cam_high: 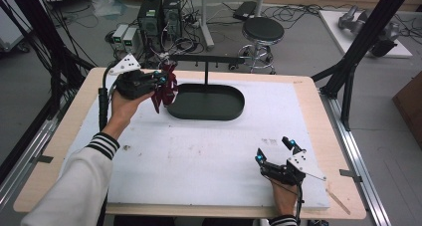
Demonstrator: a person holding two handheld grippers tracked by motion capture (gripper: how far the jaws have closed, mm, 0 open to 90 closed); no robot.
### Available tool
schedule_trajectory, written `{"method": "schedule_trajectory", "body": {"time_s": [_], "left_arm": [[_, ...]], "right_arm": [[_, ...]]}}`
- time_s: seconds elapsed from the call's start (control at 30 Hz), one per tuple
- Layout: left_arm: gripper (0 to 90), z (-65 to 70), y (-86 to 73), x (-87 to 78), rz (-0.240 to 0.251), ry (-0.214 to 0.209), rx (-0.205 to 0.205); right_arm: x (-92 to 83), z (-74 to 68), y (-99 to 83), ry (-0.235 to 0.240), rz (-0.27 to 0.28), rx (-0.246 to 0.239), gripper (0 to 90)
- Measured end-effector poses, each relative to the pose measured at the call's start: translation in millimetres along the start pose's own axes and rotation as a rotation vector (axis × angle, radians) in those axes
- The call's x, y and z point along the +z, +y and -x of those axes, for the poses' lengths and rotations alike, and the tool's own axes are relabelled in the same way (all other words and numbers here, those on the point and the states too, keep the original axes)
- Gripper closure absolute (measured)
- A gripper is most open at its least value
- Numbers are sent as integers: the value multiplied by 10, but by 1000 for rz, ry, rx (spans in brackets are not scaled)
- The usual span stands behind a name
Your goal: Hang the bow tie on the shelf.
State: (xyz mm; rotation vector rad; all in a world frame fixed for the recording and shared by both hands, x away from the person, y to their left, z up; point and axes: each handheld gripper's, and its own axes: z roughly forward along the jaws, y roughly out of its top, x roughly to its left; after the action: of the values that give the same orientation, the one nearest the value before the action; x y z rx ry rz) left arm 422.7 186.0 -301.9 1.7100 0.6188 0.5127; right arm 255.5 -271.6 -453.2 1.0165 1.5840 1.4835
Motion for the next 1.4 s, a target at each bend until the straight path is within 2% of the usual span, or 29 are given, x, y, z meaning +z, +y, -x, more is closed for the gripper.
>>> {"method": "schedule_trajectory", "body": {"time_s": [0.23,0.73,0.83,1.1,1.27,1.4], "left_arm": [[841,-100,115,115,16,25,-3],[841,-189,234,360,34,60,1],[841,-211,254,422,46,82,2],[841,-280,269,516,48,120,-10],[840,-305,266,555,32,145,8],[839,-339,252,545,20,169,6]], "right_arm": [[-3,0,-1,-1,-2,5,34],[-4,1,-1,-3,1,11,34],[-4,3,-1,-1,1,12,34],[-4,6,-1,-1,3,14,35],[-4,10,-2,-4,5,13,34],[-5,9,-2,-2,4,14,34]]}}
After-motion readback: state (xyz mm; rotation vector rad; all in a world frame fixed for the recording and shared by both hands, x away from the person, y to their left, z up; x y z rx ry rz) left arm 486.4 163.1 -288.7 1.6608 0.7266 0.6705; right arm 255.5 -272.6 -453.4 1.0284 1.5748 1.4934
